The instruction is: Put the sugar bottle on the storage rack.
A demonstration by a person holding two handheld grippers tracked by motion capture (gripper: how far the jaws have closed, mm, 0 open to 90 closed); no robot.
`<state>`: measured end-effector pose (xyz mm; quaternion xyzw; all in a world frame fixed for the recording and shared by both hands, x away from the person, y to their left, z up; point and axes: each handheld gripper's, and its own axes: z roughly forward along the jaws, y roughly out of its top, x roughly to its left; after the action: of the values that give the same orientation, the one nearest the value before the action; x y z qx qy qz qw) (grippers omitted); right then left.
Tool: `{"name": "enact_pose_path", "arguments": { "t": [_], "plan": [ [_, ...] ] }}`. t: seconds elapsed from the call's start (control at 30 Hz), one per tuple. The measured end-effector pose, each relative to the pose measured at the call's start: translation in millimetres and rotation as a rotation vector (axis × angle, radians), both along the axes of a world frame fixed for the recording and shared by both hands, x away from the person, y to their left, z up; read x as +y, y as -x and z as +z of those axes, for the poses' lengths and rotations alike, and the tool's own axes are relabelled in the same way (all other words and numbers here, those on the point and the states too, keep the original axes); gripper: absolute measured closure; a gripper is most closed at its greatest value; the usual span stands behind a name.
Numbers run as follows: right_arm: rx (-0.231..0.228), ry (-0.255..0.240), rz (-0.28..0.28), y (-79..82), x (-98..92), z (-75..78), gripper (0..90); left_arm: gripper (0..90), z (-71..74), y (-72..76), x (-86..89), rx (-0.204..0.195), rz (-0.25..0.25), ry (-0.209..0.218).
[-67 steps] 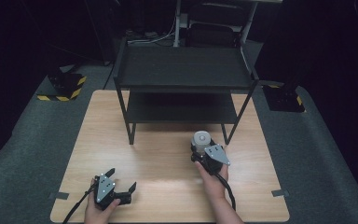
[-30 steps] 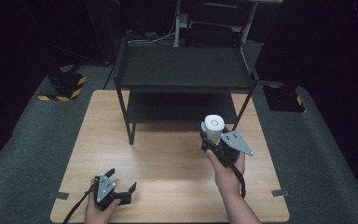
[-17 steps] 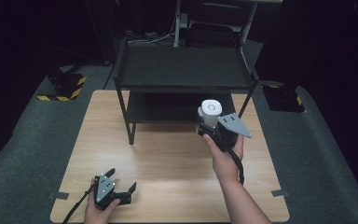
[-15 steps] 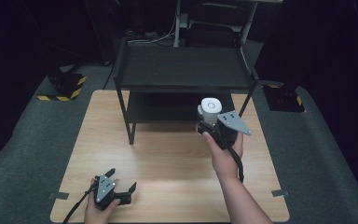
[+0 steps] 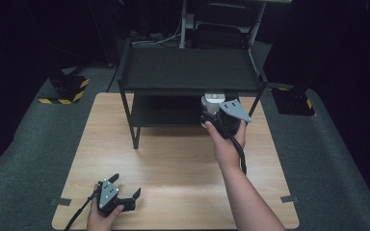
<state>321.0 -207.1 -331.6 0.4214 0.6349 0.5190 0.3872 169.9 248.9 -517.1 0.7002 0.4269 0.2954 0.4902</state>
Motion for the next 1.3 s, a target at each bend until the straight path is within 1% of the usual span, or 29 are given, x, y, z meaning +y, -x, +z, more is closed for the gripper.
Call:
{"name": "enact_pose_path", "arguments": {
  "t": [0.03, 0.1, 0.2, 0.33, 0.43, 0.57, 0.7, 0.87, 0.97, 1.03, 1.3],
  "plan": [
    [0.003, 0.0, -0.004, -6.1, 1.4, -1.4, 30.1, 0.5, 0.0, 0.0, 0.0, 0.0, 0.0, 0.0],
    [0.002, -0.002, -0.006, -9.0, 2.2, -2.8, 30.1, 0.5, -0.1, 0.0, 0.1, 0.0, 0.0, 0.0],
    [0.002, 0.002, -0.019, -18.7, 4.2, -7.2, 30.1, 0.5, 0.1, -0.1, 0.3, 0.001, -0.001, 0.001],
    [-0.017, 0.009, -0.029, -28.1, 4.6, -14.1, 30.1, 0.5, 0.2, -0.4, 0.6, 0.003, -0.003, 0.002],
    [-0.027, -0.002, -0.031, -35.5, 3.5, -18.9, 30.1, 0.5, 0.3, -0.6, 0.8, 0.003, -0.004, 0.003],
    [-0.025, -0.011, -0.031, -42.8, 4.4, -22.8, 30.1, 0.5, 0.3, -0.7, 0.9, 0.004, -0.005, 0.003],
    [-0.036, -0.012, -0.03, -46.5, 6.4, -26.9, 30.1, 0.5, 0.4, -0.5, 0.7, 0.003, -0.004, 0.0],
    [-0.038, -0.016, -0.032, -49.6, 7.2, -29.5, 30.1, 0.5, 0.3, -0.4, 0.6, 0.001, -0.005, -0.002],
    [-0.04, -0.027, -0.031, -51.2, 6.3, -31.6, 30.0, 0.5, 0.1, -0.2, 0.5, 0.0, -0.005, -0.001],
    [-0.04, -0.029, -0.023, -53.1, 5.4, -32.4, 29.7, 0.5, 0.0, 0.0, 0.4, -0.002, -0.005, -0.002],
    [-0.038, -0.032, -0.022, -53.0, 5.0, -32.6, 29.6, 0.5, 0.1, -0.1, 0.6, 0.0, -0.006, -0.002]
  ]
}}
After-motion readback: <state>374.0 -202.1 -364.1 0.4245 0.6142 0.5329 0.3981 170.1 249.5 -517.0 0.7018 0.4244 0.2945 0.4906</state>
